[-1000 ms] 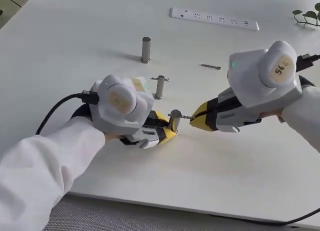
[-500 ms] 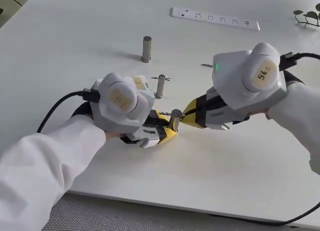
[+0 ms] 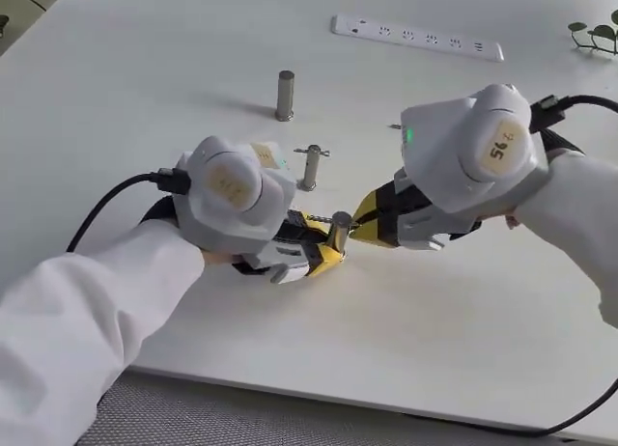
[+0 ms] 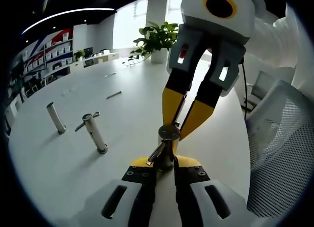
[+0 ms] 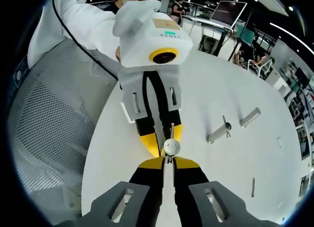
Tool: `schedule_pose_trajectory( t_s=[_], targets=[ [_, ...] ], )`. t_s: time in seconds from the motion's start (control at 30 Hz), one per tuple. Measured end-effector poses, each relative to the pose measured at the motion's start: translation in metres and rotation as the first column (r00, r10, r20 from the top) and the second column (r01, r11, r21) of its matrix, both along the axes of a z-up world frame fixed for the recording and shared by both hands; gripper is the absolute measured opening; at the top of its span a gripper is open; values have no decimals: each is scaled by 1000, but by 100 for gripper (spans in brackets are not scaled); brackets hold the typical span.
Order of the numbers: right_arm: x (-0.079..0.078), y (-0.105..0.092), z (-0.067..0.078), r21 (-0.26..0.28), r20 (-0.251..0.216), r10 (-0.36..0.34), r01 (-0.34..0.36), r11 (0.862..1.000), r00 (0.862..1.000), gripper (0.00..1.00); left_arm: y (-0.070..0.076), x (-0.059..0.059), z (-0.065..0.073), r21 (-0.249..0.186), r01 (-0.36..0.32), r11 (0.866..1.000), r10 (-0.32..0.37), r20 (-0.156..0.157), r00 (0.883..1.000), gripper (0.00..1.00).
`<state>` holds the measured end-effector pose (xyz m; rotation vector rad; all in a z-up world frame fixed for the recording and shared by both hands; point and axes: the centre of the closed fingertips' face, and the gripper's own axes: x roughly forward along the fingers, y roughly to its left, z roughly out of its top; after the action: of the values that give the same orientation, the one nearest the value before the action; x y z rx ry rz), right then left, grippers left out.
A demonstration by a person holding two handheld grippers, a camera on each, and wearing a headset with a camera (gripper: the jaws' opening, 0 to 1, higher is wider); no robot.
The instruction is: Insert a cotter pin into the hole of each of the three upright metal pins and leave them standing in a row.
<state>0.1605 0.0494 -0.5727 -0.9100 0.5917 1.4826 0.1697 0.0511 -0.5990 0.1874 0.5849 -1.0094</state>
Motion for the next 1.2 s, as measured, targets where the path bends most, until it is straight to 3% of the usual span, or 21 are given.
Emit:
schedule_pose_trajectory(
  t_s=[0.1, 0.2, 0.43, 0.47, 0.6, 0.67, 0.77, 0.87, 0.97, 1.0, 1.2],
  targets=[
    [0, 0, 1, 15, 0, -24, 24, 1000, 1000, 13, 1, -2, 2, -26, 3, 1000, -4, -21, 1000, 14],
    [1, -1, 3, 39, -12, -62, 62, 997, 998, 14, 3, -7, 1, -18, 25, 1000, -25, -32, 999, 24],
    [-4, 0, 8, 122, -81, -140, 149, 981, 987, 18, 4, -8, 21, -106, 22, 994, -27, -47, 999, 48],
    [-5, 1, 8, 129, -89, -147, 158, 979, 985, 18, 2, -11, 27, -139, 34, 990, -42, -52, 998, 52],
    [-9, 2, 7, 155, -123, -149, 167, 974, 981, 21, 5, -23, 39, -169, 84, 982, -91, -39, 995, 72],
    [-9, 3, 6, 161, -133, -158, 178, 971, 978, 24, 7, -31, 42, -174, 109, 979, -119, -48, 992, 85],
    [-8, 4, 5, 169, -145, -166, 189, 967, 976, 26, 12, -39, 45, -173, 123, 977, -134, -52, 990, 95],
    [-8, 6, 4, 174, -152, -169, 195, 965, 974, 26, 19, -46, 45, -165, 119, 979, -132, -68, 989, 99],
    [-8, 7, 3, 177, -160, -175, 203, 963, 971, 27, 23, -52, 49, -165, 126, 978, -138, -63, 988, 99],
    [-8, 8, 3, 178, -162, -176, 205, 963, 971, 28, 25, -52, 51, -157, 129, 979, -137, -44, 990, 99],
    [-6, 12, 2, 183, -169, -180, 211, 960, 969, 28, 31, -55, 56, -150, 121, 981, -129, -46, 990, 99]
  ],
)
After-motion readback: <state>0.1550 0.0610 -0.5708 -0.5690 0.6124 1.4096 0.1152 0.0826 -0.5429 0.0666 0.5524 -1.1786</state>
